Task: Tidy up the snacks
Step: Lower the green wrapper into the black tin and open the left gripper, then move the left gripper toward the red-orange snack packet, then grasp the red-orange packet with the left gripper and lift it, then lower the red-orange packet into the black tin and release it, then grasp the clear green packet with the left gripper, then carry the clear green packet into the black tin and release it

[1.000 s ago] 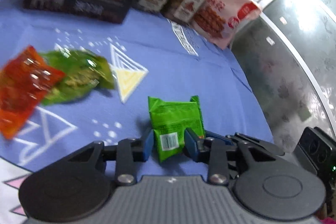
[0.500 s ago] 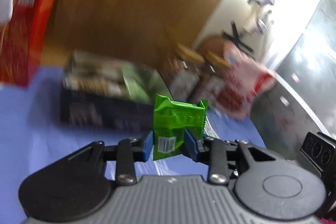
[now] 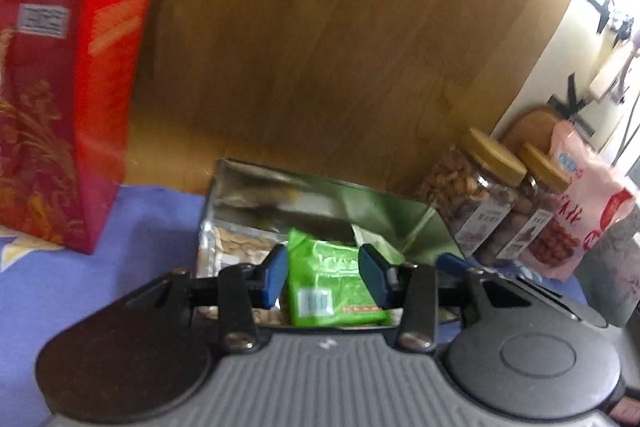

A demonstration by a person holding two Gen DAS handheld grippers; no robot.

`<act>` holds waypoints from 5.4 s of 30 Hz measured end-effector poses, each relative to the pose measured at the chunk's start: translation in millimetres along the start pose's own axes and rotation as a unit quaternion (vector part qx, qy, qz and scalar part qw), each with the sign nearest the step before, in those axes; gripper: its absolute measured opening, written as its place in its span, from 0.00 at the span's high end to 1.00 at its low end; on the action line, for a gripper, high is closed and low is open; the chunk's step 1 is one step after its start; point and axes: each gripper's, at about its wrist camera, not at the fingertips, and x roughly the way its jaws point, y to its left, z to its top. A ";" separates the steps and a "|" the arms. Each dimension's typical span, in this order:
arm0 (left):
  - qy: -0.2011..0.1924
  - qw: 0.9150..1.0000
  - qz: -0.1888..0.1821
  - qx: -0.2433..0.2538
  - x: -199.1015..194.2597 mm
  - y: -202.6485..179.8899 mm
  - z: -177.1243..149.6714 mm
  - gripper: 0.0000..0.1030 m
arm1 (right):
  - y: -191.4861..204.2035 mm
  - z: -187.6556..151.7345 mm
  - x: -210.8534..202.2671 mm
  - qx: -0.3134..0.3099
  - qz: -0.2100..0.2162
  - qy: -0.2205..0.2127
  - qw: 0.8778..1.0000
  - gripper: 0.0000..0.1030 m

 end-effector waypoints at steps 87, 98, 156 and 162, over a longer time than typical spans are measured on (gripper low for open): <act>0.008 0.989 -0.141 -0.053 -101.5 7.4 -59.6 0.86 | 45.5 -32.5 -77.1 0.031 0.166 0.057 0.984 0.48; -0.024 0.999 0.033 0.033 -5.4 -28.3 11.8 0.61 | -11.8 21.3 7.8 -0.005 0.013 0.041 0.999 0.45; -0.006 0.997 0.072 0.033 4.2 -9.2 9.4 0.72 | 14.5 35.8 44.4 0.056 0.067 0.098 0.991 0.75; -0.037 0.998 0.050 0.006 -25.1 8.6 -2.5 0.71 | 2.7 19.2 28.7 0.031 0.029 0.063 0.997 0.73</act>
